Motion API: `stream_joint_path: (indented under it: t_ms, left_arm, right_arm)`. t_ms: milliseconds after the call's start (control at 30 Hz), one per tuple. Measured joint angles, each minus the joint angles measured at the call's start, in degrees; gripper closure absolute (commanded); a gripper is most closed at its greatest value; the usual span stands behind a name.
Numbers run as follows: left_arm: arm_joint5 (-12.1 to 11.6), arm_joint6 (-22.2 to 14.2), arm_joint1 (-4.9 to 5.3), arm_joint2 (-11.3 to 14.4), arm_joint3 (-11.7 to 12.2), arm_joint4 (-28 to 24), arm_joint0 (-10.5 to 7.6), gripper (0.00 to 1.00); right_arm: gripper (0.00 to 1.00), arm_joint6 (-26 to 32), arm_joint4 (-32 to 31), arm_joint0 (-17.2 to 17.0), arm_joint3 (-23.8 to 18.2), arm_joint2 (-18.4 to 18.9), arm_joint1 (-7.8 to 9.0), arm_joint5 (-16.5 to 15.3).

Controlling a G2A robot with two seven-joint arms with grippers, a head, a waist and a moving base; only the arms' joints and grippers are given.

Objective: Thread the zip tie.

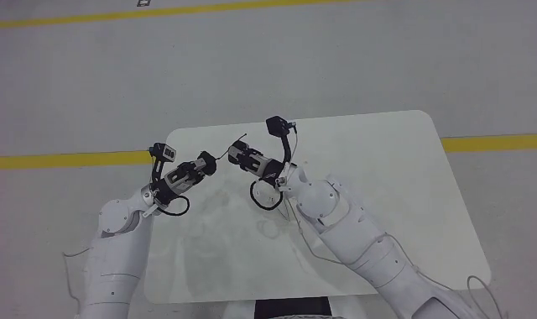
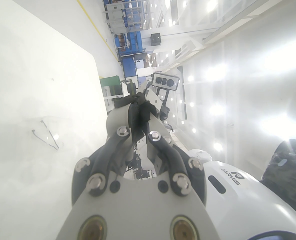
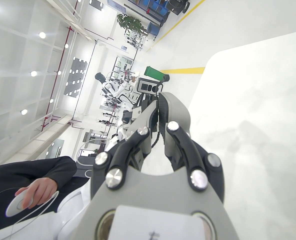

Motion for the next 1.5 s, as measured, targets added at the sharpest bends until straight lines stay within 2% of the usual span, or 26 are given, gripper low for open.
stream_joint_path:
  t_ms: [500,967,1200,1500]
  left_arm:
    - [0.0,0.0,0.0,0.0,0.0,0.0,0.0,1.0]
    - [0.0,0.0,0.0,0.0,0.0,0.0,0.0,1.0]
    - [0.0,0.0,0.0,0.0,0.0,0.0,0.0,1.0]
    - [0.0,0.0,0.0,0.0,0.0,0.0,0.0,1.0]
  right_arm:
    - [1.0,0.12,-3.4,-0.5,-2.02,0.35,0.31,-0.64]
    - [1.0,0.06,-3.53,-0.56,-2.07,0.32,0.31,-0.63]
    - [1.0,-2.39,-9.41,-1.04,-3.05,-1.43,0.22,1.28]
    - [1.0,-3.86,-12.3,-1.07,-3.16,-2.28,-0.02,2.26]
